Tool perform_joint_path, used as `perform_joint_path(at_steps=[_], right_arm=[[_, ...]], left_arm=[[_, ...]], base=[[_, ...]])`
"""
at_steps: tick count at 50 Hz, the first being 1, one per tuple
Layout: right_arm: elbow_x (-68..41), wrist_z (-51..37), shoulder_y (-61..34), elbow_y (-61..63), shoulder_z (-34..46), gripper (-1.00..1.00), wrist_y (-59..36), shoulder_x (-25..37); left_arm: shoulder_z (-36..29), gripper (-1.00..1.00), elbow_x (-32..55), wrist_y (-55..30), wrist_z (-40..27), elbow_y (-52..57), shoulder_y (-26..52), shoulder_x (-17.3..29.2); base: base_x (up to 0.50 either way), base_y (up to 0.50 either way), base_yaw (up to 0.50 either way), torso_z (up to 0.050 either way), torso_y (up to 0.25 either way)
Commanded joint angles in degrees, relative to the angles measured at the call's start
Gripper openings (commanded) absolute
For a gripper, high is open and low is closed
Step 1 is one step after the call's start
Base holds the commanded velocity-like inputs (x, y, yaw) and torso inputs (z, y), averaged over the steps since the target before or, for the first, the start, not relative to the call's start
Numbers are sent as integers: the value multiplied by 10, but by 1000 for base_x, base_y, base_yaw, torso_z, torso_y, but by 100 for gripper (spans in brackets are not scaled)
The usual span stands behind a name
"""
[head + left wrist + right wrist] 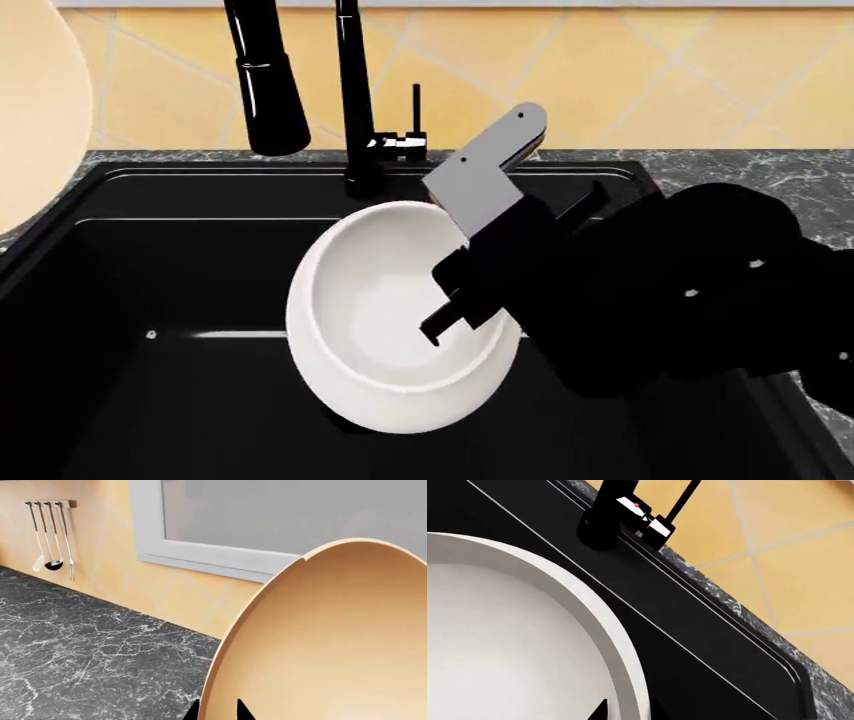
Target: Stack the bowls in the sink.
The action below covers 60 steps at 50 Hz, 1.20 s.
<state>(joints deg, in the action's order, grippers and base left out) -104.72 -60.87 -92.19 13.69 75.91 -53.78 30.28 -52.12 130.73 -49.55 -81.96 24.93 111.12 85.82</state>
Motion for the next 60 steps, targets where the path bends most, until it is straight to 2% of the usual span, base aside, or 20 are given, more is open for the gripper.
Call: perform_joint_path(at_steps=[1,26,60], right_arm=[[31,31,38,-20,-3,-100,30,-14],[5,54,74,-105,18,-100,30,-54],[13,101,103,-94,44,-100,15,-88]], left_arm=[[5,-100,-2,5,4,4,13,9],[10,-100,-7,13,12,7,0,17],[17,-100,-17,27,28,17,-24,33]], base=[[0,0,0,0,0],[0,0,0,0,0],[0,0,0,0,0]])
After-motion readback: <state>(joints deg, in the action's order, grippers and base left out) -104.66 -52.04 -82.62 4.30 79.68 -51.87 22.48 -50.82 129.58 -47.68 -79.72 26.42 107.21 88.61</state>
